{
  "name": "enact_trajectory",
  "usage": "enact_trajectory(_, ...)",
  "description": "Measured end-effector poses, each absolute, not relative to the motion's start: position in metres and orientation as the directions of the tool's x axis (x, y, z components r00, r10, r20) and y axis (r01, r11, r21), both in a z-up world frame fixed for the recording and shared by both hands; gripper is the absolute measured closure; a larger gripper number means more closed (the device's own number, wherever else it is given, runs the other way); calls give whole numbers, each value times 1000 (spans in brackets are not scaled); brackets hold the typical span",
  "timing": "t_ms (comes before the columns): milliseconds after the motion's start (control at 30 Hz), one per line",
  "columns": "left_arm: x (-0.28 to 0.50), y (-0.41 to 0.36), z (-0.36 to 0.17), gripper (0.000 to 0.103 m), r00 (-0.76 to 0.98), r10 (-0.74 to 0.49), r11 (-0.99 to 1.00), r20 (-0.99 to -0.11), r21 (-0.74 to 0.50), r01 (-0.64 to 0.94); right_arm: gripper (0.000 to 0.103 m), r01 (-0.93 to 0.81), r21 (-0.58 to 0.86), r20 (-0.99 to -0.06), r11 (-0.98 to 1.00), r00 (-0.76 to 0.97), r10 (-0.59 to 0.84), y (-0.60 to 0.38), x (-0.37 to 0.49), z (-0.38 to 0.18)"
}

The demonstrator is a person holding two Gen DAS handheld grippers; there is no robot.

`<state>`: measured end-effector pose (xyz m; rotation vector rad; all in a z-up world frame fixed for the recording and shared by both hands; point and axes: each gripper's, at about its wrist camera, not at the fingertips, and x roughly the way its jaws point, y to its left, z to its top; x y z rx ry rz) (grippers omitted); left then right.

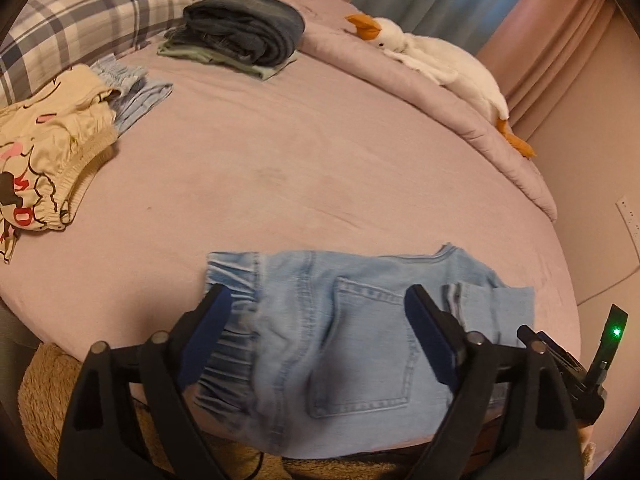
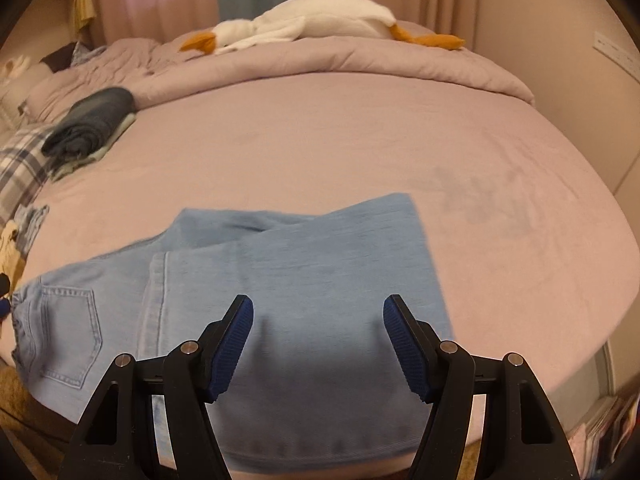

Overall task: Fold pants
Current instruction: 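Grasp the elastic waistband with the left gripper and fold it over the legs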

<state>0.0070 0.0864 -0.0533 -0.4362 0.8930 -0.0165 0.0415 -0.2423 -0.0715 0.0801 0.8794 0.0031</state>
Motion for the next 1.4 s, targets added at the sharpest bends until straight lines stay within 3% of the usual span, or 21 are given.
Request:
enact_trajectory(200,11,97,-67,13,607,-216,898,-765,-400,-184,33,-21,99,-837,995,539,95,-226,53,-109)
enact_trajectory(633,23,99,-95,8,535,-266,888,-802,-420,-187,33,-27,75,-826,997,559,77,-223,51,-110)
enact_trajectory(967,32,83,-111,3,507,-224,929,-833,-339,-146,33,-29,82,-823,996,562,84,-223,51,-110)
enact_trajectory(1033,32,82,-111,9,506,-199,935,-839,-317,-158,33,-28,88,-821,996,564,89,-224,50,-110)
enact_trajectory(1133,29,79,-108,28,506,-149,952,-849,-262,-160,33,-26,92,-818,995,568,90,-224,49,-110)
enact_trajectory(1167,26,80,-106,34,517,-158,946,-841,-279,-165,33,-25,94,-818,995,568,92,-224,49,-110)
enact_trajectory(1300,19,85,-99,43,538,-175,922,-824,-329,-204,33,-25,122,-818,992,564,114,-225,49,-108)
enact_trajectory(1400,14,81,-90,59,550,-208,908,-809,-370,-199,33,-25,147,-816,989,562,135,-228,48,-108)
